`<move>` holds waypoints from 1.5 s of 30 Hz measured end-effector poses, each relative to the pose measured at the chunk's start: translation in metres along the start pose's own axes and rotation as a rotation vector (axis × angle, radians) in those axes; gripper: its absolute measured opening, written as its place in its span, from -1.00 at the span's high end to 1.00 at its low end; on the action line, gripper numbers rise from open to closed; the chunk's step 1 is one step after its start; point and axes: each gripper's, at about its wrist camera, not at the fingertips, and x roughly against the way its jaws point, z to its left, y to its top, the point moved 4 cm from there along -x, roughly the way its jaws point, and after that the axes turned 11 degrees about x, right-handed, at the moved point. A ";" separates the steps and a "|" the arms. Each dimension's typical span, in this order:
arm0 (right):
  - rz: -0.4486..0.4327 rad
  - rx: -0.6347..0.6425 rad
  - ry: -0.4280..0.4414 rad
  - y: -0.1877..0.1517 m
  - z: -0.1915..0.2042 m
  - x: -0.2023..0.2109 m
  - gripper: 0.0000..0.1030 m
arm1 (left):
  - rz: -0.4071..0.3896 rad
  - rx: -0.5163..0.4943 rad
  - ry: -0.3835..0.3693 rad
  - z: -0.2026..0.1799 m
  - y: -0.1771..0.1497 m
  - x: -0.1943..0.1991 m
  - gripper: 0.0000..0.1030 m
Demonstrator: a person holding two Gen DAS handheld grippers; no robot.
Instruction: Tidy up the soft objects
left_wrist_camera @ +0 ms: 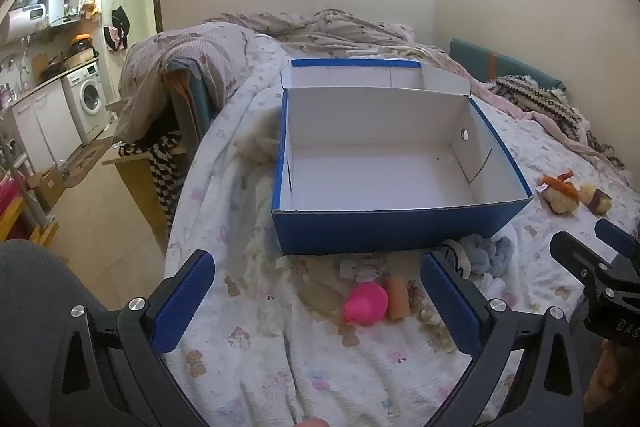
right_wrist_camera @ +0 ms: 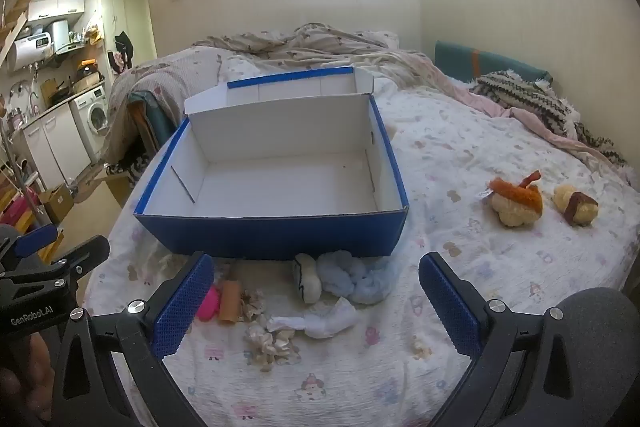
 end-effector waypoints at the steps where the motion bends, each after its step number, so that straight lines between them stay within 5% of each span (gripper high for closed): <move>1: -0.005 -0.002 0.003 0.000 0.000 0.000 -1.00 | -0.009 0.006 -0.005 0.000 0.000 0.000 -0.99; 45: -0.017 0.005 -0.005 0.002 0.001 0.003 -1.00 | -0.016 -0.003 0.014 0.001 0.000 0.004 -0.99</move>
